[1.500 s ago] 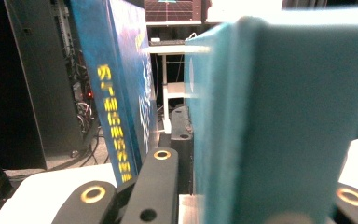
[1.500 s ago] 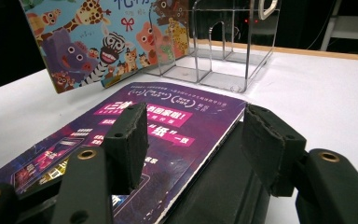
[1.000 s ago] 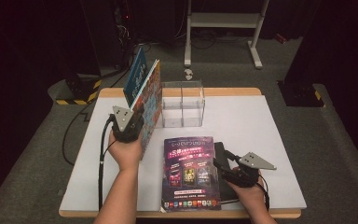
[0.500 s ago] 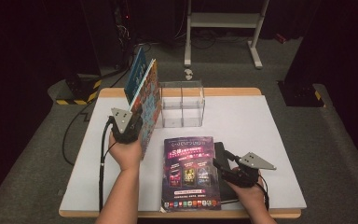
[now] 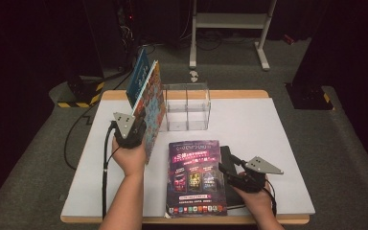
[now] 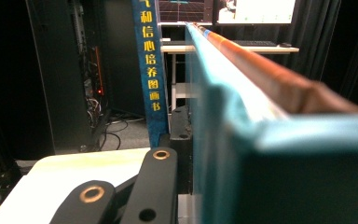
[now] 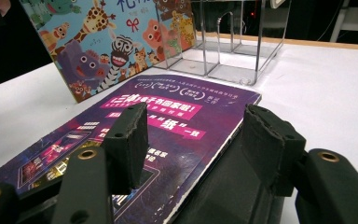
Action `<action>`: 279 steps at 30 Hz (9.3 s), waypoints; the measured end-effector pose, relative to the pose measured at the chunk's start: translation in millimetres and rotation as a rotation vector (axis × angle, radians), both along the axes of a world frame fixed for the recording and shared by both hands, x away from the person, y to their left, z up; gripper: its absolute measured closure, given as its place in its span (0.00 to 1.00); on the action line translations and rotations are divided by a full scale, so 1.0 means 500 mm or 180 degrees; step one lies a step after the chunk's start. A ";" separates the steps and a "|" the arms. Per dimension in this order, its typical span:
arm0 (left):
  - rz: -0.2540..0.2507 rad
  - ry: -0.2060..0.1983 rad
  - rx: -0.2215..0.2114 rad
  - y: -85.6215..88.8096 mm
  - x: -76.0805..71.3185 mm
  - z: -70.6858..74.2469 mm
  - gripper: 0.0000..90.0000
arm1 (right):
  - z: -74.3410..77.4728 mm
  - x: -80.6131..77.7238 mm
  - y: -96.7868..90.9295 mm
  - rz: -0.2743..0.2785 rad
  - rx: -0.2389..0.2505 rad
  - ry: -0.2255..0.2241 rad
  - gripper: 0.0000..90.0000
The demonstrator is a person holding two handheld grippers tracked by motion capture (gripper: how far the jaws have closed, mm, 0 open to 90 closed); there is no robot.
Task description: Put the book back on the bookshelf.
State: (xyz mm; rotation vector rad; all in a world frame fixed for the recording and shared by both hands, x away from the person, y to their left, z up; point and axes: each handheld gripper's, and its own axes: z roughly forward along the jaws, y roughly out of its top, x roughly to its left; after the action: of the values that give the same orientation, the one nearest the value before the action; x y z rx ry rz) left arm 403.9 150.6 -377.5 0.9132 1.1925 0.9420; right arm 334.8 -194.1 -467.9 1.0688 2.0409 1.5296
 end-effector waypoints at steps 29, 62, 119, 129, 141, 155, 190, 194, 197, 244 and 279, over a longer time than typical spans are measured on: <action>-0.0095 0.0100 0.0285 0.003 -0.049 -0.042 0.82 | -0.001 0.000 0.004 0.0026 -0.0039 0.0010 0.46; 0.0167 0.0142 0.0278 -0.011 -0.030 -0.070 0.88 | -0.001 -0.001 0.002 0.0026 -0.0009 0.0012 0.46; -0.0067 0.0315 0.0039 0.020 -0.035 -0.063 0.64 | -0.002 -0.001 0.003 0.0024 -0.0039 0.0013 0.46; -0.0114 0.0345 0.0044 0.029 -0.040 -0.062 0.59 | -0.002 -0.001 0.004 0.0027 -0.0047 0.0016 0.46; -0.0292 0.0388 0.0105 0.035 -0.049 -0.063 0.51 | -0.003 -0.001 0.004 0.0024 -0.0051 0.0014 0.46; -0.0526 0.0570 0.0226 0.046 -0.078 -0.069 0.30 | -0.003 -0.001 0.004 0.0030 -0.0067 0.0016 0.46; -0.1104 0.1069 0.0085 0.040 -0.195 -0.186 0.23 | -0.003 -0.003 0.007 0.0035 -0.0124 -0.0003 0.45; -0.1249 0.1201 0.0122 0.020 -0.200 -0.200 0.26 | -0.003 -0.003 0.008 0.0031 -0.0181 -0.0008 0.45; -0.1350 0.1276 0.0077 0.000 -0.201 -0.214 0.28 | -0.001 -0.005 0.007 0.0006 -0.0240 -0.0044 0.45; -0.1960 0.1763 -0.0176 -0.084 -0.185 -0.256 0.26 | -0.014 -0.049 0.007 -0.0199 -0.0929 -0.0150 0.44; -0.2148 0.1600 -0.0379 -0.108 -0.188 -0.246 0.26 | -0.015 -0.047 -0.005 -0.0188 -0.0828 -0.0109 0.44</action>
State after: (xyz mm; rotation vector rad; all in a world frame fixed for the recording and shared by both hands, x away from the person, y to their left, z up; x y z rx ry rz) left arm 309.8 96.5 -500.7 1.3826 1.2069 0.0941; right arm 311.2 -196.4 -475.3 0.9847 2.0951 1.2046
